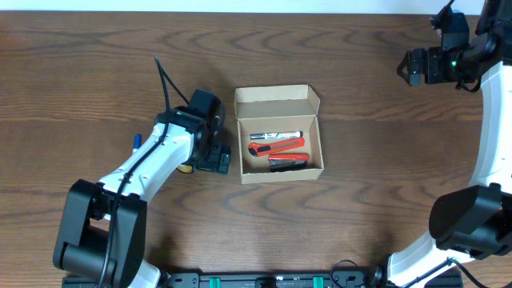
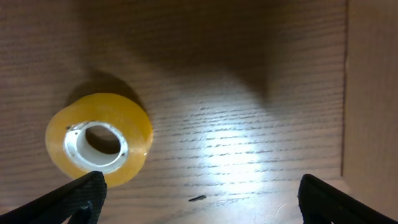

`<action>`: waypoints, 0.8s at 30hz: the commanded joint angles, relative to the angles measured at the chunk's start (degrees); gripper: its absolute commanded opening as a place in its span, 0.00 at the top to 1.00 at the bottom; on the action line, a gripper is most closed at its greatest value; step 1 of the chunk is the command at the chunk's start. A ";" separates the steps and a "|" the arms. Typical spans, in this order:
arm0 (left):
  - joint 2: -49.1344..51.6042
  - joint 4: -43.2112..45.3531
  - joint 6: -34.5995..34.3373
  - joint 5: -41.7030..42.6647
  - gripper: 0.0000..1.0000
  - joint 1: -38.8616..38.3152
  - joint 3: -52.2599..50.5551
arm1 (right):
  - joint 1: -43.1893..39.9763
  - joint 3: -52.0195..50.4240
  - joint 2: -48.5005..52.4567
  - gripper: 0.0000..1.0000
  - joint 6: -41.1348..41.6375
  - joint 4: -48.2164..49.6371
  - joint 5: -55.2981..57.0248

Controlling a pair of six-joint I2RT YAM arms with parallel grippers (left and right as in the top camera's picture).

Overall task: Pack container
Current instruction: 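Lower the left gripper onto the yellow tape roll and grasp it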

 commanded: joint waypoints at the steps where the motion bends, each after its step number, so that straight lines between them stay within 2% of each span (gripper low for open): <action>1: 0.31 0.20 -1.09 -1.40 0.02 -0.15 -0.04 | 0.13 -0.55 -1.31 0.01 0.15 -0.04 0.20; 24: 0.33 5.42 -1.97 -1.49 0.03 -0.11 -6.80 | 0.13 -0.55 -1.31 0.01 -0.09 -0.22 0.17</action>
